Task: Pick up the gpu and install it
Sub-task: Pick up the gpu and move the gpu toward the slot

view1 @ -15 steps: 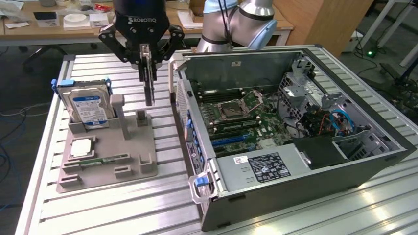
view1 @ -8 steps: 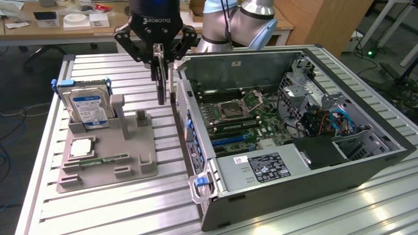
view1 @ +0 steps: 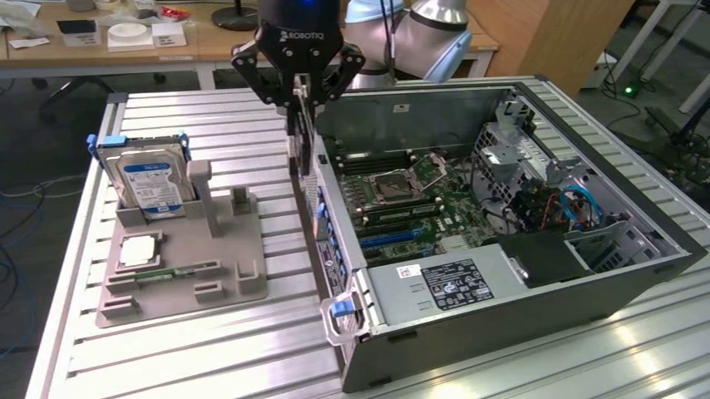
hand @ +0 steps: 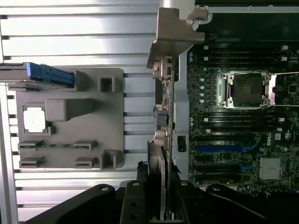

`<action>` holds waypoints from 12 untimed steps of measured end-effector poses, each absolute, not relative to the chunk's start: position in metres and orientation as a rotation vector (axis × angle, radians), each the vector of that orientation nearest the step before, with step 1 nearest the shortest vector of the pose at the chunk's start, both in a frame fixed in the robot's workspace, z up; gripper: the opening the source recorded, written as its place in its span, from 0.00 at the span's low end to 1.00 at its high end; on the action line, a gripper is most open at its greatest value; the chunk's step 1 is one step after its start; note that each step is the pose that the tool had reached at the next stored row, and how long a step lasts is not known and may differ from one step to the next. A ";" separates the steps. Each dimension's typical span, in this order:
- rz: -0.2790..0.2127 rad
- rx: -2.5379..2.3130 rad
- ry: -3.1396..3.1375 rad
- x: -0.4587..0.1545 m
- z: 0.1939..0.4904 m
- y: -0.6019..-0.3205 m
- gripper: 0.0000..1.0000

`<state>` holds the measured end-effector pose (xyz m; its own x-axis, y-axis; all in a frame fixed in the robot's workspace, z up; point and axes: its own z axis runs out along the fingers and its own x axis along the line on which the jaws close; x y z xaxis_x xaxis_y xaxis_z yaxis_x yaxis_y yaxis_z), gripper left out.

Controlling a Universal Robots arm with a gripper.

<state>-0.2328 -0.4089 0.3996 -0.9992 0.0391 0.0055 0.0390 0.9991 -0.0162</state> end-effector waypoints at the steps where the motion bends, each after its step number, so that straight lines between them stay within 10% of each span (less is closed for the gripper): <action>1: 0.025 -0.061 -3.135 -0.231 0.400 -0.409 0.27; 12: 0.071 -0.062 -3.135 -0.211 0.399 -0.408 0.27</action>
<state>-0.2109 -0.4083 0.3990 -0.9992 0.0393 0.0042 0.0391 0.9982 -0.0455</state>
